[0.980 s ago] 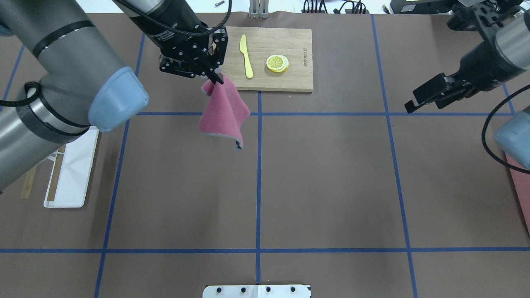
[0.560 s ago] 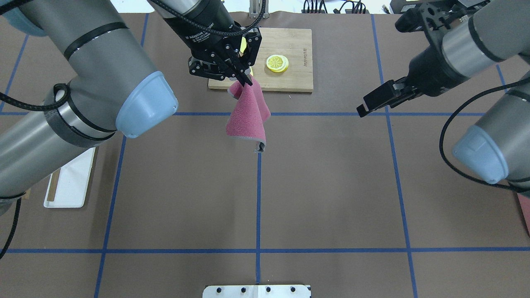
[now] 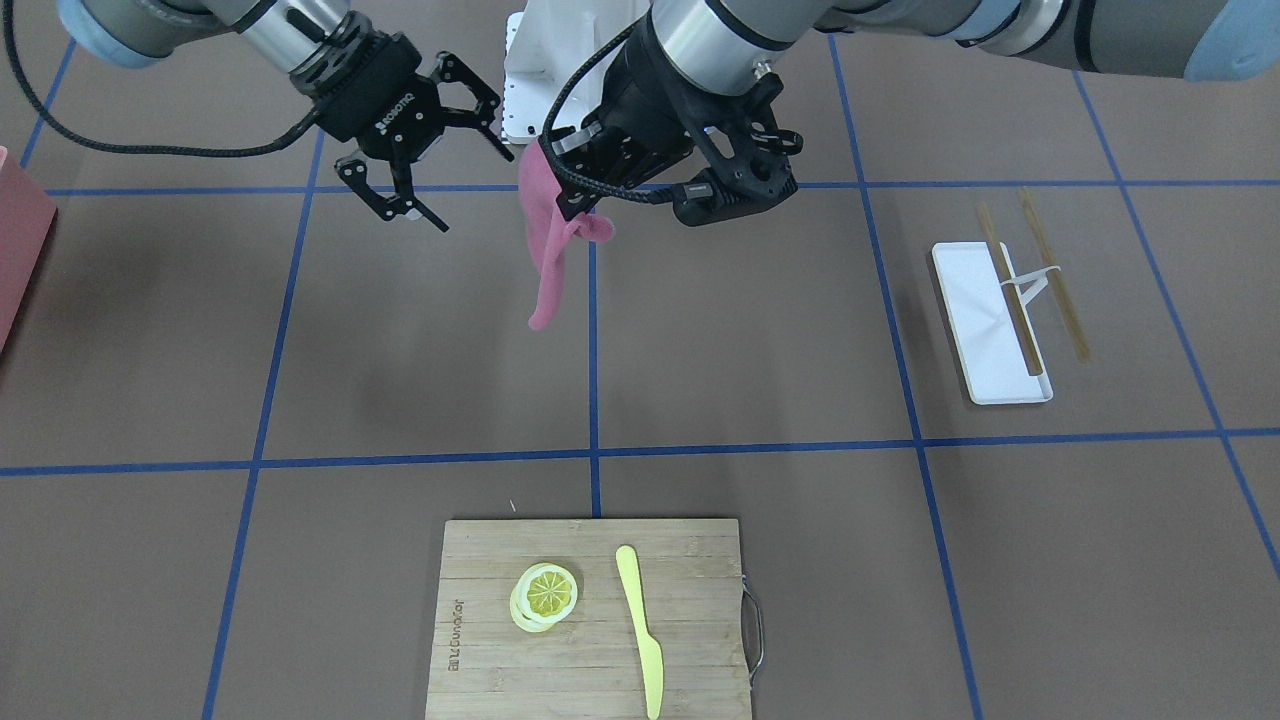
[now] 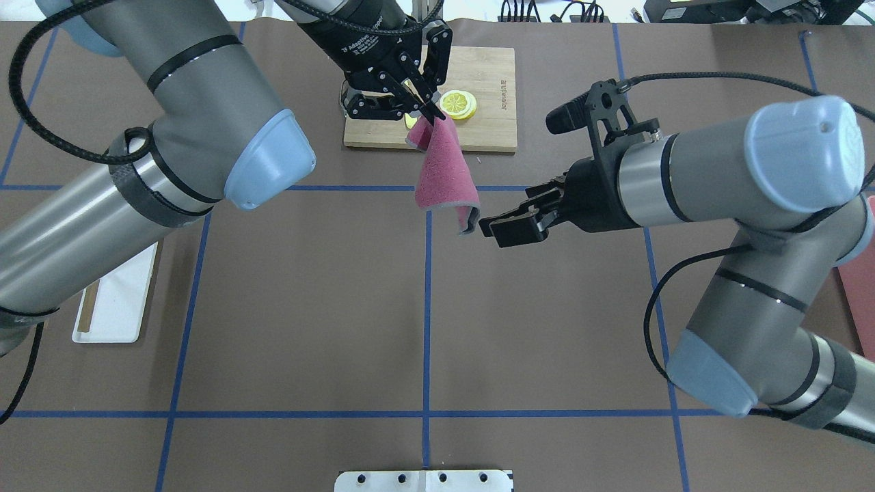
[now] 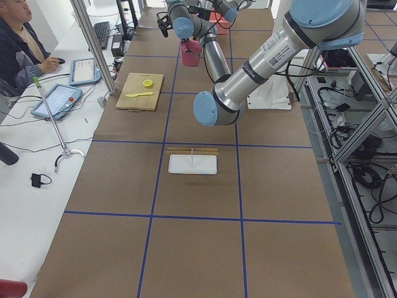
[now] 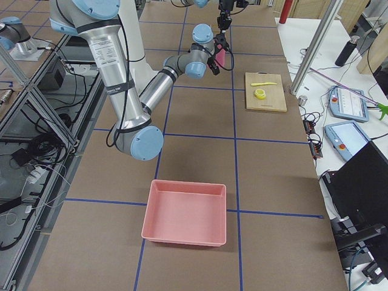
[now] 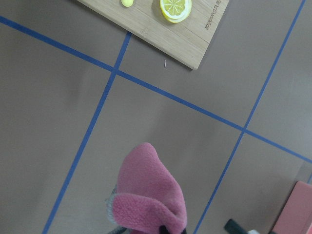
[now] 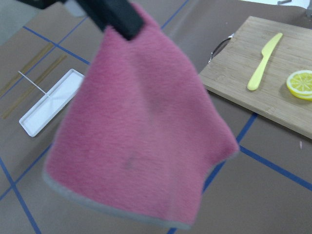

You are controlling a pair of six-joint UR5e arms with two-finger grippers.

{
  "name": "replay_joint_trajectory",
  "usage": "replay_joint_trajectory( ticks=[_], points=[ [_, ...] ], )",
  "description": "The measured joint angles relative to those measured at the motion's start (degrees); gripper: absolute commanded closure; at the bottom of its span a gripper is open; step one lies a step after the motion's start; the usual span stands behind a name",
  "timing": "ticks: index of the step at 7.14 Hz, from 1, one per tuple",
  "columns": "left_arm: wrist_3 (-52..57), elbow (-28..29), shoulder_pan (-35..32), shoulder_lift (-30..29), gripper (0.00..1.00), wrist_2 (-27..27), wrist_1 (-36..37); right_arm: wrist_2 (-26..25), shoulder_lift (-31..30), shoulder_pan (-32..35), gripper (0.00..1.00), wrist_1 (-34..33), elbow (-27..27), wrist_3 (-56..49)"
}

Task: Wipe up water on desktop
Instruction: 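Grasp the hanging pink cloth with the right gripper below the left gripper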

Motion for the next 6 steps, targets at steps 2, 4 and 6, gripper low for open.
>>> replay_joint_trajectory(
  ticks=[2, 4, 6],
  points=[
    [-6.2, 0.7, 0.0, -0.1, 1.0, 0.3, -2.7, -13.8, 0.0, -6.9, 0.1, 5.4, 0.2, 1.8],
    [-8.3, 0.1, -0.1, 0.2, 1.0, 0.4, -3.0, -21.3, -0.4, -8.6, 0.1, 8.3, 0.4, 1.9],
    [-10.1, -0.9, -0.2, 0.6, 1.0, 0.3, -3.0, -26.9, -0.8, -8.8, 0.1, 9.2, 0.4, 1.4]
  ],
)
